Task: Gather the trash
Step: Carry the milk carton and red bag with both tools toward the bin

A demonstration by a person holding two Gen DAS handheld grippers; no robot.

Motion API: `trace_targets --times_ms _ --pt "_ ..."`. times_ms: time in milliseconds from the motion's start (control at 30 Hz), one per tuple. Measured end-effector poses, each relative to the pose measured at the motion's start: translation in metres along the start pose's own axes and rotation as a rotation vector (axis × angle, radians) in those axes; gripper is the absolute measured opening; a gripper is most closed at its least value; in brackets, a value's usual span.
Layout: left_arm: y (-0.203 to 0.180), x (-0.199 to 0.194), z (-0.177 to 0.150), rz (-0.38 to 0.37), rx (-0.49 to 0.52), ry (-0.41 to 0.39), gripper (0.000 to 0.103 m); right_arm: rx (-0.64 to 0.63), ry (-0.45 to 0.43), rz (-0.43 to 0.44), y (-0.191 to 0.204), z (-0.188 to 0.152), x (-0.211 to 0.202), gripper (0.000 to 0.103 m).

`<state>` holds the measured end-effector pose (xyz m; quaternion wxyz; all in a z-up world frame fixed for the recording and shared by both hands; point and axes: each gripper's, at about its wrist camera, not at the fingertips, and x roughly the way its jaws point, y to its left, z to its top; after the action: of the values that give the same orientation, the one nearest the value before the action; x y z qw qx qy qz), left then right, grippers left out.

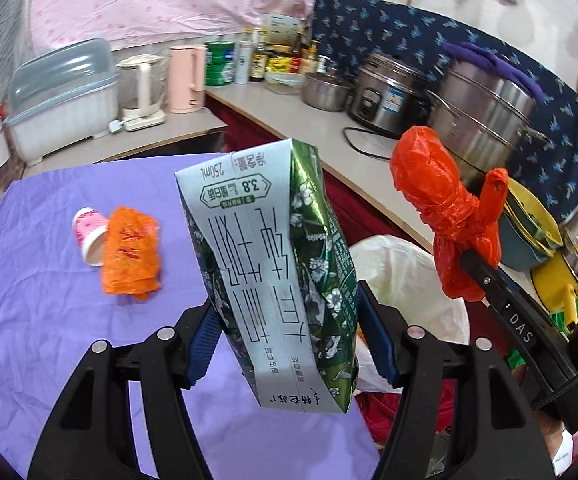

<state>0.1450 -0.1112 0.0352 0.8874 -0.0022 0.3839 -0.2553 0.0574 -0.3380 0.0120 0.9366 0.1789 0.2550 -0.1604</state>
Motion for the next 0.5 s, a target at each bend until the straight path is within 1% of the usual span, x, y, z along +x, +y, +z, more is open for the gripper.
trace_targets --times_ms 100,300,500 --pt "-0.026 0.010 -0.003 -0.037 0.036 0.013 0.061 0.035 0.011 -0.034 -0.026 -0.007 -0.002 0.034" --pt "-0.067 0.030 -0.008 -0.087 0.111 0.037 0.061 0.081 0.034 -0.083 -0.063 -0.021 -0.003 0.034" --pt "-0.099 0.051 -0.016 -0.131 0.177 0.065 0.061 0.112 0.045 -0.116 -0.084 -0.030 0.000 0.034"
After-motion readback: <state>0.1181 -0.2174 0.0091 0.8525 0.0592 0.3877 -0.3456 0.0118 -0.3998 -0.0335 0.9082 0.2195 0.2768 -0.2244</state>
